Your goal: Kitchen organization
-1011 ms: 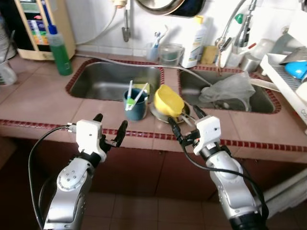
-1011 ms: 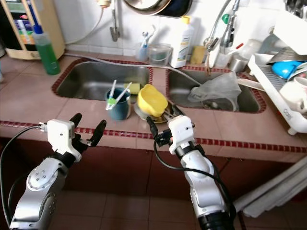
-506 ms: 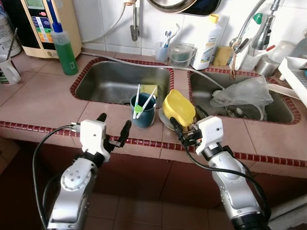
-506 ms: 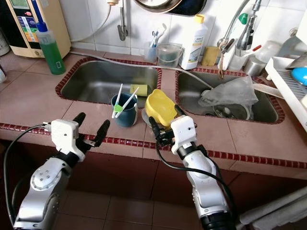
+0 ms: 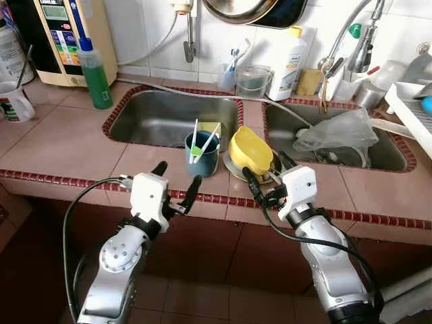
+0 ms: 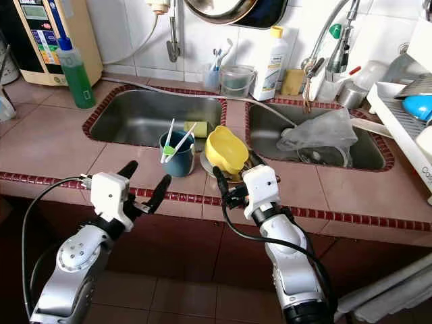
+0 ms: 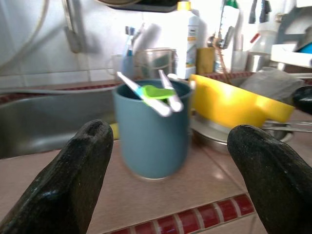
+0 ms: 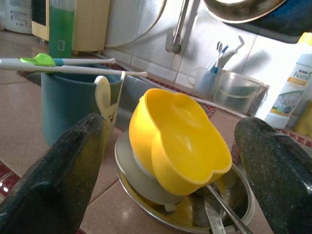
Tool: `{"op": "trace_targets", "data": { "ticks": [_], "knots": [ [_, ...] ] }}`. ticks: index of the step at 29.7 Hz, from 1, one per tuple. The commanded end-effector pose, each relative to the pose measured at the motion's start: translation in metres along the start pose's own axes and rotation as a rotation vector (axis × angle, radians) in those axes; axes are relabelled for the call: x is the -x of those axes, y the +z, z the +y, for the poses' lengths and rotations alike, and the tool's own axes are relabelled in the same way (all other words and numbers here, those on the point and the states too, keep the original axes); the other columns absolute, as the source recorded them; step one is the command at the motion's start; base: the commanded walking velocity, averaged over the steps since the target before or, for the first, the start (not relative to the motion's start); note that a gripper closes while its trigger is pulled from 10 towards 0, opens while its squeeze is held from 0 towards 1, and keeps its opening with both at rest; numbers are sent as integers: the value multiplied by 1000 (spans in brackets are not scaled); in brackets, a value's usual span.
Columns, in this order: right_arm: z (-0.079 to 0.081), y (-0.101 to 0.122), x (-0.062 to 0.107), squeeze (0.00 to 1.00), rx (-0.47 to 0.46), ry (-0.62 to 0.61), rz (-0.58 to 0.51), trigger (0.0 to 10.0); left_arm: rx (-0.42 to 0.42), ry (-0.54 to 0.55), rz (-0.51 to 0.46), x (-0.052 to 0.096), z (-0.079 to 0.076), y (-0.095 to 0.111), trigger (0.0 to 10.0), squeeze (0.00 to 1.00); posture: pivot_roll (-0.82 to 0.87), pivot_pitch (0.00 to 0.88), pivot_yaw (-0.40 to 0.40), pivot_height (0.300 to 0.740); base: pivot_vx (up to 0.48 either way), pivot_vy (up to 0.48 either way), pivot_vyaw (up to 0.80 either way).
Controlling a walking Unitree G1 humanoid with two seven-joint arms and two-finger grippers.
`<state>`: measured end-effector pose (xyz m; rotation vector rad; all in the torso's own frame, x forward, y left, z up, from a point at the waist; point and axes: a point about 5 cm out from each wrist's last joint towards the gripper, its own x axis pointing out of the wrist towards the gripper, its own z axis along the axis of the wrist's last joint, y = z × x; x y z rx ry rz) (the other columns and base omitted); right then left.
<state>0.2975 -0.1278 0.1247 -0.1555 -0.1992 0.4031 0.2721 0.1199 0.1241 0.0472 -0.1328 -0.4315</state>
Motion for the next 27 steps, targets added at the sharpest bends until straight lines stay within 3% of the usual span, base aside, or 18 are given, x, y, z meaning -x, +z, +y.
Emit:
{"op": "trace_targets", "data": {
  "ticks": [1,17,20,27],
  "knots": [
    [1,8,-3,0,5,24,-25,10000,-19,-18,5,-4,-4,-1,10000,0,-19,37,-36,740,0,0,0],
    [15,-2,26,0,6,208,64,10000,-27,48,4,-19,-3,-1,10000,0,-51,37,-28,740,0,0,0],
    [18,-2,29,0,5,225,71,10000,-73,54,-6,-23,-6,-1,10000,0,-60,38,-25,740,0,0,0],
    [21,0,32,0,4,238,74,10000,-76,74,-9,-29,-11,-1,10000,0,-71,36,-20,740,0,0,0]
  ]
}}
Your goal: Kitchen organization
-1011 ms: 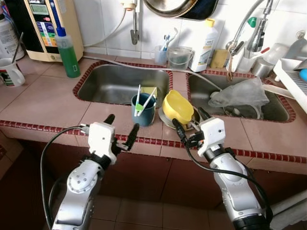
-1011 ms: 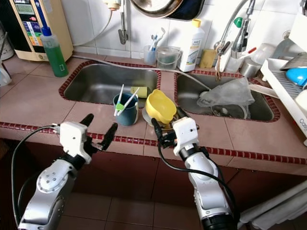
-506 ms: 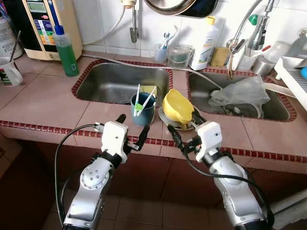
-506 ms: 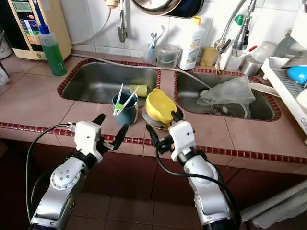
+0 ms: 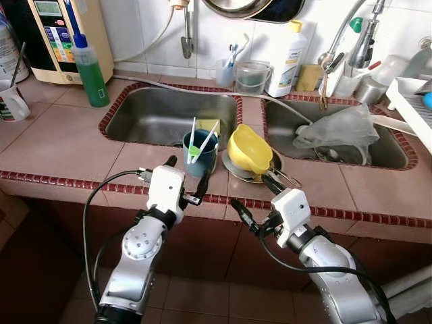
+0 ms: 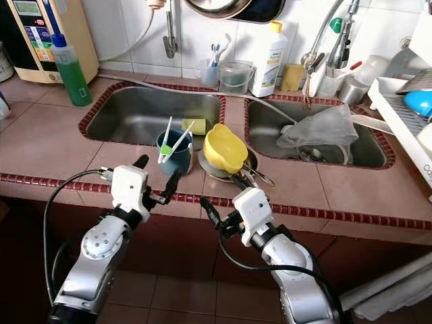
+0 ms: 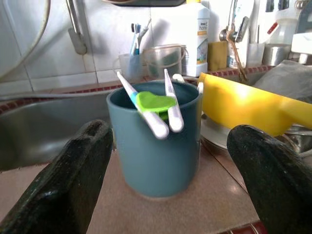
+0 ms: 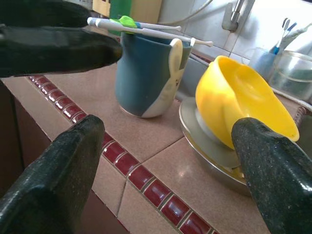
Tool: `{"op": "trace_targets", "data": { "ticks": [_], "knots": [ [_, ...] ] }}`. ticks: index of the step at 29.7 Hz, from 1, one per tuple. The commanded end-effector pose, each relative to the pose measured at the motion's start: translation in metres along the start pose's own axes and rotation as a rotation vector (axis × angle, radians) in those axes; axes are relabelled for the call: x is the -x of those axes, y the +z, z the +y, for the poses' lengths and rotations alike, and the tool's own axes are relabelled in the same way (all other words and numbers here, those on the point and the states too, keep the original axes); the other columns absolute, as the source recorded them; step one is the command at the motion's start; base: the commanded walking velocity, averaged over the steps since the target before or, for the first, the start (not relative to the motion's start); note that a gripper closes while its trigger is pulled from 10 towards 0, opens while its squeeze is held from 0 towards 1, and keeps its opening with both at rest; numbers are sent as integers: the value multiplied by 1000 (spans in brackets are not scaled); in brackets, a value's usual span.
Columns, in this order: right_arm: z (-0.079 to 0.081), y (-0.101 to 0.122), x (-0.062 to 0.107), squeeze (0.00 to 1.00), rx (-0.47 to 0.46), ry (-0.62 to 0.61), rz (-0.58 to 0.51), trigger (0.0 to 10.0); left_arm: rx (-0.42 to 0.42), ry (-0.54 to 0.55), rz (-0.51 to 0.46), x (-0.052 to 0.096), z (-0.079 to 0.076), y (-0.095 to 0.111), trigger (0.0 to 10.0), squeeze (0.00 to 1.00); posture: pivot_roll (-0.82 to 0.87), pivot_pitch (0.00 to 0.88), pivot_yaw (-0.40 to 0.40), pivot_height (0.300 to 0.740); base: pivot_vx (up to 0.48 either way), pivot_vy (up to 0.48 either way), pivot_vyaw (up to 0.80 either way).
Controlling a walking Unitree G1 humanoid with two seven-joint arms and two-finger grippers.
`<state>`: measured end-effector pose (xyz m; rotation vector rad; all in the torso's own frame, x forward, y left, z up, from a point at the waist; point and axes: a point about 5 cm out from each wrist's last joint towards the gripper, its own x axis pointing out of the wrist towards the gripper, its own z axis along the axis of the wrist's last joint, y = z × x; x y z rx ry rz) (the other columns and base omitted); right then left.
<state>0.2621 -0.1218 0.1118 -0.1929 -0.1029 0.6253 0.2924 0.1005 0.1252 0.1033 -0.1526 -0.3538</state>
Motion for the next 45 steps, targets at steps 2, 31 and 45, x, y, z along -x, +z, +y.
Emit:
{"op": "trace_targets", "data": {
  "ticks": [2,31,45],
  "knots": [
    [3,5,1,0,3,14,-6,10000,-20,11,-11,-5,-3,2,10000,0,-76,35,-19,740,0,0,0],
    [12,10,4,0,-20,50,5,10000,-78,3,-68,-29,-22,10,10000,0,-92,35,-11,740,0,0,0],
    [13,11,3,0,-22,35,1,10000,-125,55,-60,-35,-17,9,10000,0,-96,38,-2,740,0,0,0]
  ]
}}
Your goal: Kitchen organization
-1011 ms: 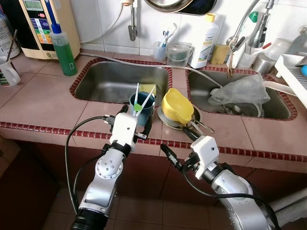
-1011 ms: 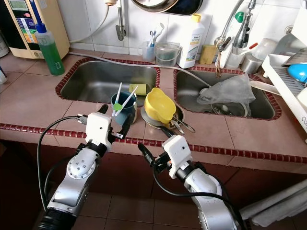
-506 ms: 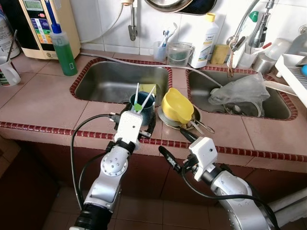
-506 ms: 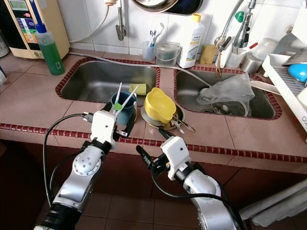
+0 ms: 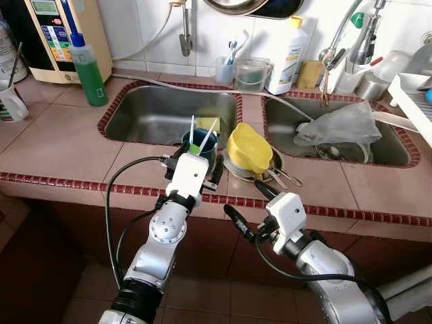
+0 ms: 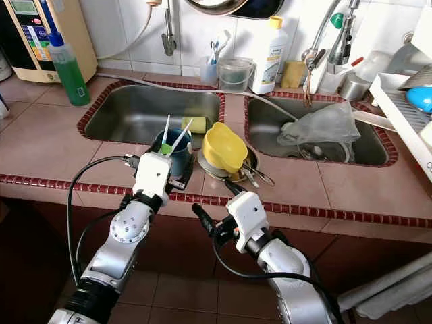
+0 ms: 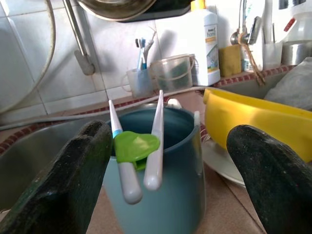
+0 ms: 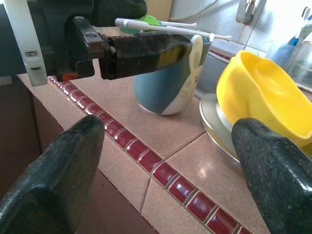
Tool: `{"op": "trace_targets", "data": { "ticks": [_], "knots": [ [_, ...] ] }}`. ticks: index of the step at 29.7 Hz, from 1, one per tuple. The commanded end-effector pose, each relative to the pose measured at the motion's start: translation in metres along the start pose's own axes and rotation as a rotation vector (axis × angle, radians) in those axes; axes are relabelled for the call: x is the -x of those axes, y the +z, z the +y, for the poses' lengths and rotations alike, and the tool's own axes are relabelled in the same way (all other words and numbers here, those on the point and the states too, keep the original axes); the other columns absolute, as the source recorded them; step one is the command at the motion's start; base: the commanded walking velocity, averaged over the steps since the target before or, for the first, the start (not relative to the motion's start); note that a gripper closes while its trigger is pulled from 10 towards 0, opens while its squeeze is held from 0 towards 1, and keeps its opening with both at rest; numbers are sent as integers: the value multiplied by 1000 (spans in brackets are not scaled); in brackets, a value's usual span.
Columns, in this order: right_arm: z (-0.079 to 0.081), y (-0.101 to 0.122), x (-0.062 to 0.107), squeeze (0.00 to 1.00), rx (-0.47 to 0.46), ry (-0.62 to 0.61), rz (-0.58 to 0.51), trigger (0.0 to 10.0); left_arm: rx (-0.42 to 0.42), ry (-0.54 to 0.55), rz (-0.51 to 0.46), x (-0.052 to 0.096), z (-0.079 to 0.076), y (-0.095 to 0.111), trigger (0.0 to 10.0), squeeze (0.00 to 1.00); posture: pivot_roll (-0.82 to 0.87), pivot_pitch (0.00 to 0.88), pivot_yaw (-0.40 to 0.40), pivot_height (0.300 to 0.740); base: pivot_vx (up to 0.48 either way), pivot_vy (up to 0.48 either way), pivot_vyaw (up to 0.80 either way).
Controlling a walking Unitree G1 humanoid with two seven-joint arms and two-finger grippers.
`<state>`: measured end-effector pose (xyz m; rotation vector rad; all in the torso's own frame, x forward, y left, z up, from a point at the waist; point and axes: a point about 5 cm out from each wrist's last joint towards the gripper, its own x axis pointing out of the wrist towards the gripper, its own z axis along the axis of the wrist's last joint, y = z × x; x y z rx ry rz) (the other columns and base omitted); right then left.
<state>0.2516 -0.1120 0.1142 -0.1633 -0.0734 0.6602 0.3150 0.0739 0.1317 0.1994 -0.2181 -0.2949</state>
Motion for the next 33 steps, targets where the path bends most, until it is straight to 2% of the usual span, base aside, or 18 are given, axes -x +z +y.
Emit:
{"op": "trace_targets", "data": {
  "ticks": [1,9,22,33],
  "knots": [
    [0,6,1,0,15,-1,-14,10000,-16,6,-18,-4,1,4,10000,0,-96,39,-1,740,0,0,0],
    [-2,6,0,0,15,-7,-16,10000,-50,38,-33,-5,8,5,10000,0,-95,39,-2,740,0,0,0],
    [-4,7,-1,0,18,-3,-14,10000,-175,-54,-74,3,13,3,10000,0,-91,48,-10,740,0,0,0],
    [-4,8,0,0,16,-12,-17,10000,-148,-92,-64,3,10,1,10000,0,-101,50,-9,740,0,0,0]
  ]
}}
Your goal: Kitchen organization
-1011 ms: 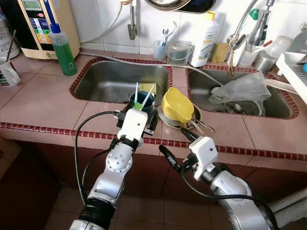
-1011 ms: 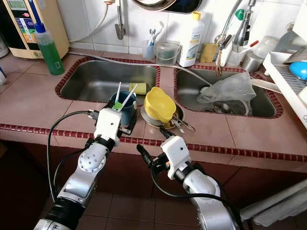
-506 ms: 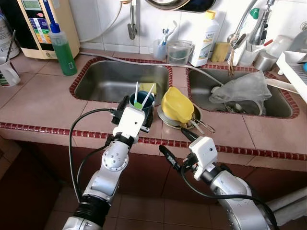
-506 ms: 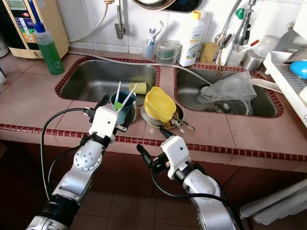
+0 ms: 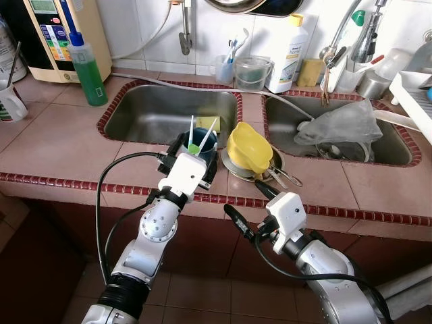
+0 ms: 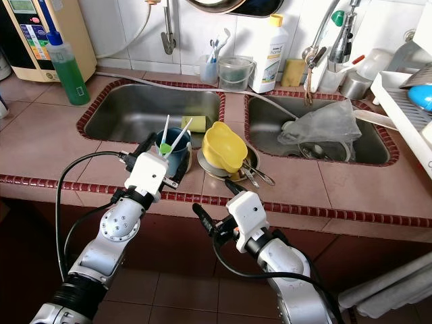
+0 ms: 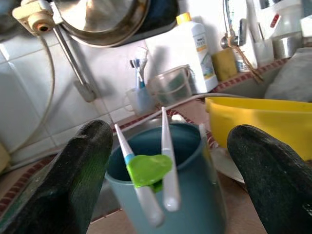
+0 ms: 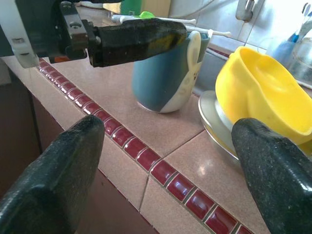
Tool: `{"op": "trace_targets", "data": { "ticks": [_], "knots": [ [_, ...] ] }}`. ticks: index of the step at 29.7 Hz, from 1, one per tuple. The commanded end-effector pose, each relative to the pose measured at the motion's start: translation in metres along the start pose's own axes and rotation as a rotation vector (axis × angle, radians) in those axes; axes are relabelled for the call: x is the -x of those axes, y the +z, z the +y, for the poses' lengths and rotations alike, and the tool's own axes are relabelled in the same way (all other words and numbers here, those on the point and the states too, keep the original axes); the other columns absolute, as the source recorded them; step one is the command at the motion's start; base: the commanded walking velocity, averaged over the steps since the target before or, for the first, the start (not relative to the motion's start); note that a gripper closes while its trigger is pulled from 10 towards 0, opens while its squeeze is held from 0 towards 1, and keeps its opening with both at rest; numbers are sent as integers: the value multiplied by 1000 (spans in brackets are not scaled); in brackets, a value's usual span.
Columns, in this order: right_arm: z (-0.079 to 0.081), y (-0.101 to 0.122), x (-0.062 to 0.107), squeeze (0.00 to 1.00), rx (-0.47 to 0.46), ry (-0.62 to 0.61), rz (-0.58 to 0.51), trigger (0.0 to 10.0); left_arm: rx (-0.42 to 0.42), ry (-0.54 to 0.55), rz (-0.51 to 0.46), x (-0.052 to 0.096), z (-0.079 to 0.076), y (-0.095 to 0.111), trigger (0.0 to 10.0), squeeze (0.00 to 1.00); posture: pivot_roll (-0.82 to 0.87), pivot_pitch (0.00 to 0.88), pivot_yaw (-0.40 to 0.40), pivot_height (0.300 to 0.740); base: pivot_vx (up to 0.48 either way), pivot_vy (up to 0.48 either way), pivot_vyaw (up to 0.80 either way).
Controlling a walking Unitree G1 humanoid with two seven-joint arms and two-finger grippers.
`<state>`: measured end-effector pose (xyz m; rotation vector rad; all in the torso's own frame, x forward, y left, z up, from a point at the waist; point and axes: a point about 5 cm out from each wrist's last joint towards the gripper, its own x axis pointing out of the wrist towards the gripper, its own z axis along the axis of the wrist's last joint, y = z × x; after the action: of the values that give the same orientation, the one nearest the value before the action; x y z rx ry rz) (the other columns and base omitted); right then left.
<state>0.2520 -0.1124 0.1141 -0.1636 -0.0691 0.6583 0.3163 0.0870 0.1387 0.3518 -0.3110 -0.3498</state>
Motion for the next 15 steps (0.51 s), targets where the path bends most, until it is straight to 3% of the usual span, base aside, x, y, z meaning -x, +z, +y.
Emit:
{"op": "trace_targets", "data": {
  "ticks": [1,12,13,15],
  "knots": [
    [-4,8,0,0,17,-10,-22,10000,11,-28,10,2,-5,-3,10000,0,-101,50,-9,740,0,0,0],
    [-4,9,1,0,14,-9,-24,10000,35,-21,71,4,-3,-12,9843,0,-98,53,-13,740,0,0,0],
    [-3,9,1,0,14,-9,-24,10000,36,-20,71,4,-2,-12,7765,0,-98,53,-13,740,0,0,0],
    [-3,9,0,0,14,-8,-24,10000,36,-17,72,4,-2,-12,7176,0,-98,53,-12,740,0,0,0]
  ]
}}
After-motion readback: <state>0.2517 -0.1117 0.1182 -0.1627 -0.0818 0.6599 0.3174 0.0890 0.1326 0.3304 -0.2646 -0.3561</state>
